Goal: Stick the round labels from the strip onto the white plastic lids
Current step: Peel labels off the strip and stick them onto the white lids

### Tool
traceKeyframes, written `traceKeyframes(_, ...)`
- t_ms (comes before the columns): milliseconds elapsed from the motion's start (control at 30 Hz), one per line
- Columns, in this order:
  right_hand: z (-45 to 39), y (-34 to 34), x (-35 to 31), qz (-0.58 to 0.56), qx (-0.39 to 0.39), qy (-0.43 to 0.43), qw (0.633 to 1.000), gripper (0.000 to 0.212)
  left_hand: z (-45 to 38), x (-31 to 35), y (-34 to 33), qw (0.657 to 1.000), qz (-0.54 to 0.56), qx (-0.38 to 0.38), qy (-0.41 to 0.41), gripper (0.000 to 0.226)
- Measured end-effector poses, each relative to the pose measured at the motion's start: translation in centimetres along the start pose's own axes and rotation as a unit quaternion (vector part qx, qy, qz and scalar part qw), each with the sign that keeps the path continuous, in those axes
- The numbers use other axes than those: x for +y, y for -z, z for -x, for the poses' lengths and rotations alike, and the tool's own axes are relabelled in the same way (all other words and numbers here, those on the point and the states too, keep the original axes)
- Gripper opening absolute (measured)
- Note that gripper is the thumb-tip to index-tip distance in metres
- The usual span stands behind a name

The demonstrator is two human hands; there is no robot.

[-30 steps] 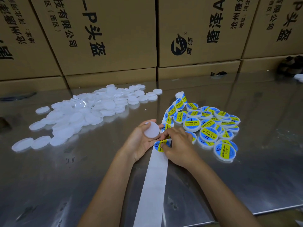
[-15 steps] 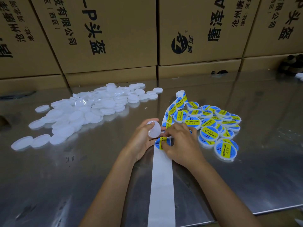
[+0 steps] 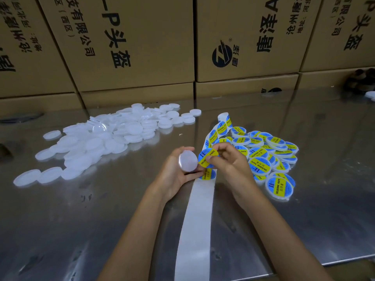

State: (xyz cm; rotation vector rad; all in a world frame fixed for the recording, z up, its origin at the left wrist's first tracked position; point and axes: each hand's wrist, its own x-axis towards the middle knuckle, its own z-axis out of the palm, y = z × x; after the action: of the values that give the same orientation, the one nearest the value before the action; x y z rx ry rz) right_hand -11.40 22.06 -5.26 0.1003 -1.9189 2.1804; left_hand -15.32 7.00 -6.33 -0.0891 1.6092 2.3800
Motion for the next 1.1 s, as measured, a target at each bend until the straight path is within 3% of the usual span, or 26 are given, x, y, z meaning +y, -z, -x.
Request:
traceKeyframes(267,0.0,-0.1,0.0,-0.037,0.004,0.008,0.999,0.018,0.8,0.6,-0.5,0.991,0.126,-0.031,-0.014,0.036)
traceKeyframes(533,0.6,-1.0,-0.1,0.075,0.008,0.100,0.992,0.027,1.3,0.3,-1.8,0.991,0.105,-0.082,-0.023,0.038)
traceKeyframes(733,0.4,-1.0,0.3,0.077,0.006,0.115,0.990,0.029,1.5,0.0,-2.6,0.990,0.104,-0.099,0.001,0.055)
traceKeyframes(1100,0.1,-1.1,1.4,0.131,0.042,0.150,0.979,0.033,1.5,-0.3,-3.0,0.987,0.119,-0.108,-0.008,0.043)
